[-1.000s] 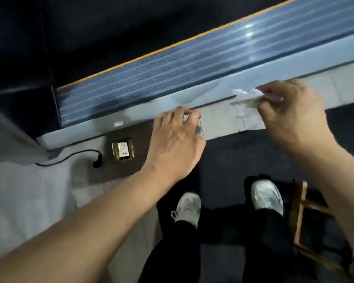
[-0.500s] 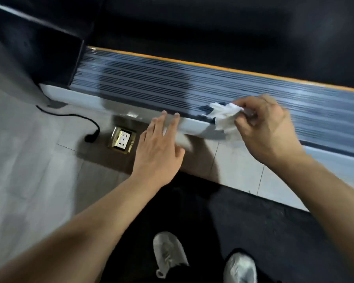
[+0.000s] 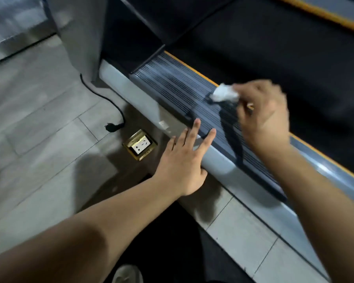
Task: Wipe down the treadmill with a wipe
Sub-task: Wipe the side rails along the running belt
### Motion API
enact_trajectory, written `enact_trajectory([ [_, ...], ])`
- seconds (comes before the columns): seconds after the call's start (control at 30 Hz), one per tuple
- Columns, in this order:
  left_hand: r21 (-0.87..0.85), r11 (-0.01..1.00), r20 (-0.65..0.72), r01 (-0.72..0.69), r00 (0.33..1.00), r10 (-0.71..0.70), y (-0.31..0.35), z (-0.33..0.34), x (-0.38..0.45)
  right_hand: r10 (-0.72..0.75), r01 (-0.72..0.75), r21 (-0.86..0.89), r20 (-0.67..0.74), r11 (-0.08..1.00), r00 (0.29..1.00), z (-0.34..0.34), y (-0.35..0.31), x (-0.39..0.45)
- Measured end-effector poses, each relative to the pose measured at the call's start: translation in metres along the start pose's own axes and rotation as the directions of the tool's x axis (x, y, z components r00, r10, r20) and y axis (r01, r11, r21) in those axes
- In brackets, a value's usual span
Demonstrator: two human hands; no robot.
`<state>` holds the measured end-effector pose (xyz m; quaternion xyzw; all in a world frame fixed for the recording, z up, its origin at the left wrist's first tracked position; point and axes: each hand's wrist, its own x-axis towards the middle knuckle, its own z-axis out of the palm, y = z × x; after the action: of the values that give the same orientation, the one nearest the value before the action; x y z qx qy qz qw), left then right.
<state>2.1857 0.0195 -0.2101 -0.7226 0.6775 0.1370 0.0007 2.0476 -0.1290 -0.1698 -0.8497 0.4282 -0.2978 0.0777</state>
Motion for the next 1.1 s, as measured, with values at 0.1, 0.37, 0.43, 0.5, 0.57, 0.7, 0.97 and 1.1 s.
enact_trajectory([
  [0.1, 0.047, 0.999, 0.026, 0.023, 0.999, -0.024, -0.002, -0.002, -0.001, -0.084, 0.089, -0.019, 0.195, 0.996, 0.977, 0.029, -0.003, -0.016],
  [0.37, 0.067, 0.991, 0.221, 0.114, 0.967, -0.127, 0.011, -0.025, 0.006, -0.079, 0.056, 0.074, 0.358, 0.996, 0.93, 0.017, -0.004, -0.014],
  [0.43, 0.052, 0.991, 0.252, 0.127, 0.958, -0.136, 0.011, -0.029, 0.008, -0.008, 0.002, 0.013, 0.441, 1.0, 0.898, 0.009, -0.009, -0.004],
  [0.5, 0.016, 0.99, 0.263, 0.138, 0.955, -0.137, 0.009, -0.029, 0.008, 0.094, -0.065, -0.074, 0.501, 0.995, 0.86, 0.007, -0.015, 0.018],
  [0.57, -0.03, 0.992, 0.248, 0.125, 0.962, -0.113, 0.006, -0.028, 0.007, 0.143, -0.118, -0.082, 0.496, 0.99, 0.857, 0.009, -0.024, 0.043],
  [0.7, -0.076, 0.997, 0.032, -0.009, 0.999, 0.011, -0.019, -0.023, 0.002, 0.079, -0.116, 0.097, 0.318, 0.989, 0.945, 0.03, -0.05, 0.091],
  [0.97, -0.133, 0.977, -0.069, 0.167, 0.982, -0.177, -0.096, -0.015, 0.023, -0.096, 0.052, 0.244, 0.17, 0.968, 0.981, 0.114, -0.081, 0.155],
  [1.1, -0.137, 0.975, -0.047, 0.175, 0.982, -0.183, -0.097, -0.011, 0.024, 0.035, -0.09, 0.166, 0.307, 0.982, 0.951, 0.146, -0.088, 0.161],
])
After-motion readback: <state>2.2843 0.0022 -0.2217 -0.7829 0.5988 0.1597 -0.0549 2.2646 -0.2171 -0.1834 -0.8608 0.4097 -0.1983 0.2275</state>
